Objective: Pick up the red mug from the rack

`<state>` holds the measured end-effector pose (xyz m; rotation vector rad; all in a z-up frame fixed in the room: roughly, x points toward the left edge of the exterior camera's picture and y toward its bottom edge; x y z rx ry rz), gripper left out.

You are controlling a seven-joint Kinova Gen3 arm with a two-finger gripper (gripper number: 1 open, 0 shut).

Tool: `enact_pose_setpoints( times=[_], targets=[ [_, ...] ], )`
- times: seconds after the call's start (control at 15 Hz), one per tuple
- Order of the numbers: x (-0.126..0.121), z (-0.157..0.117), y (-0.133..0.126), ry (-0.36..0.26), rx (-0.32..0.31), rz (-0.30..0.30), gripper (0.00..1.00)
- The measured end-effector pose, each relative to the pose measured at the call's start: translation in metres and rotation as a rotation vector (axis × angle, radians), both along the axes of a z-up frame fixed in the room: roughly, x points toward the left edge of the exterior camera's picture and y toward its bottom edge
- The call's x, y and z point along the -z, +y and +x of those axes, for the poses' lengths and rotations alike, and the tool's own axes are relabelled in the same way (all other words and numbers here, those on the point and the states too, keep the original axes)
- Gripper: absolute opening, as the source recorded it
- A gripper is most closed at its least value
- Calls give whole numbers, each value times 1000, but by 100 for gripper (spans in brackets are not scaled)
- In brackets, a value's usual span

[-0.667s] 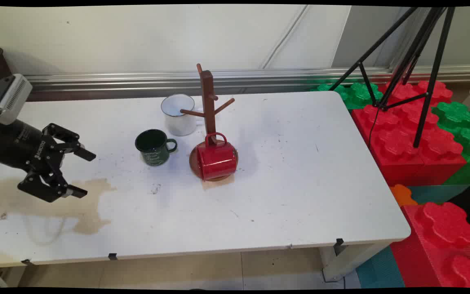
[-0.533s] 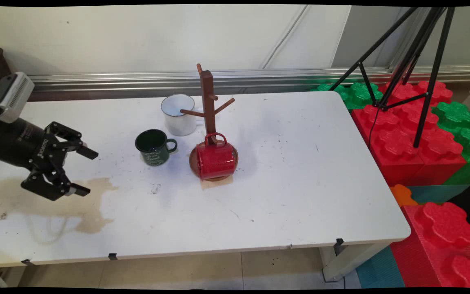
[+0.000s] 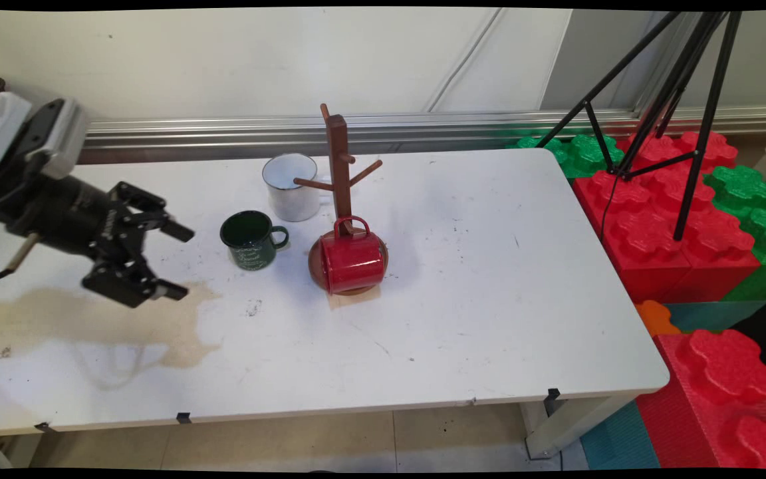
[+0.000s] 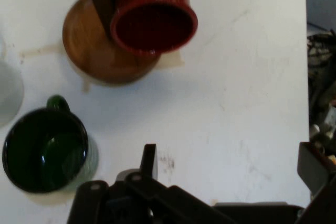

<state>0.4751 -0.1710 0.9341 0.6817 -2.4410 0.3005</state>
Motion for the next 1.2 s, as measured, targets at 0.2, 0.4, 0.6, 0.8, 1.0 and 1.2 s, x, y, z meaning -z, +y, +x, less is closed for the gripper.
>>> enact_pose_setpoints(
  times=[0.2, 0.4, 0.6, 0.8, 1.0, 1.2],
  targets=[
    [-1, -20, -13, 27, -21, -17, 100],
    [3, -41, -26, 51, -45, -30, 100],
    [10, -61, -36, 76, -73, -31, 100],
    [22, -77, -40, 104, -113, -18, 100],
    [32, -84, -40, 120, -142, -5, 100],
    [45, -90, -41, 136, -181, 11, 100]
  ],
)
